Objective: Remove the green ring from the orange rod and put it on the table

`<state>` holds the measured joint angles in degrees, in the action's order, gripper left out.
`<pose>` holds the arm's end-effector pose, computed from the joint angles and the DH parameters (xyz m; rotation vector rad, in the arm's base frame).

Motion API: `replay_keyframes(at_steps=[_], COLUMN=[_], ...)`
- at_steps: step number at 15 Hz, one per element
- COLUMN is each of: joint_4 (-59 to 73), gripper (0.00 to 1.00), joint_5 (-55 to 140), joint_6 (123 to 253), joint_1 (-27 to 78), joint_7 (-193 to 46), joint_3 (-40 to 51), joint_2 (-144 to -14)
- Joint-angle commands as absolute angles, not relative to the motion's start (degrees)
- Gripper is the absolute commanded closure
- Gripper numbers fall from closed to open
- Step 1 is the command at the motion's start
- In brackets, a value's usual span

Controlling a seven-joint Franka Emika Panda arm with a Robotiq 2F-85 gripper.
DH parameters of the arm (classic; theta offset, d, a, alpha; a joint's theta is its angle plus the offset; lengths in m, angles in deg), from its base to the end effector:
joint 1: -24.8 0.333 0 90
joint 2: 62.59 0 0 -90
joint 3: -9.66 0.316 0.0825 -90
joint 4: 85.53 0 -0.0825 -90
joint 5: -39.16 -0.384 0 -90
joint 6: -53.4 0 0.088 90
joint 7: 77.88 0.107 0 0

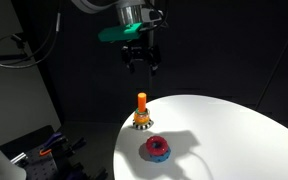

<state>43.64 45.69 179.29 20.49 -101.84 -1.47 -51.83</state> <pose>0.4809 -0.1397 0.4523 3.0211 0.3194 0.1526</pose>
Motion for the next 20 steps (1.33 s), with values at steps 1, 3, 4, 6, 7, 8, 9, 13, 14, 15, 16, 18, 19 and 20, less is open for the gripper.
replay_keyframes(at_steps=[1,3,4,6,7,8,9,13,14,15,16,18,19,20], joint_4=[42.8,43.2,43.7,44.5,45.0,45.5,46.1,48.7,49.4,49.8,49.9,49.6,49.7,49.7], gripper=[0.00,0.00,0.00,0.00,0.00,0.00,0.00,0.00,0.00,0.00,0.00,0.00,0.00,0.00], joint_5=[39.9,37.3,36.3,34.5,34.0,33.8,33.3,30.3,29.8,29.4,29.7,30.8,30.8,30.8], joint_6=[181.3,182.5,183.9,186.5,187.9,189.3,190.6,196.1,197.6,198.4,198.7,197.7,197.8,197.9], joint_1=[21.3,21.3,21.4,21.3,21.3,21.2,21.2,21.2,21.2,21.3,21.2,20.9,20.9,20.9], joint_7=[-106.5,-107.4,-107.6,-107.4,-106.9,-106.2,-105.9,-105.6,-105.4,-105.5,-105.7,-105.6,-105.6,-105.6], joint_3=[-1.3,-0.8,-0.5,0.3,0.7,1.1,1.5,2.9,3.2,3.6,3.8,4.0,4.1,4.1], joint_2=[-55.0,-56.4,-57.1,-58.5,-59.1,-59.7,-60.2,-61.7,-62.0,-62.3,-62.4,-62.7,-62.8,-62.8])
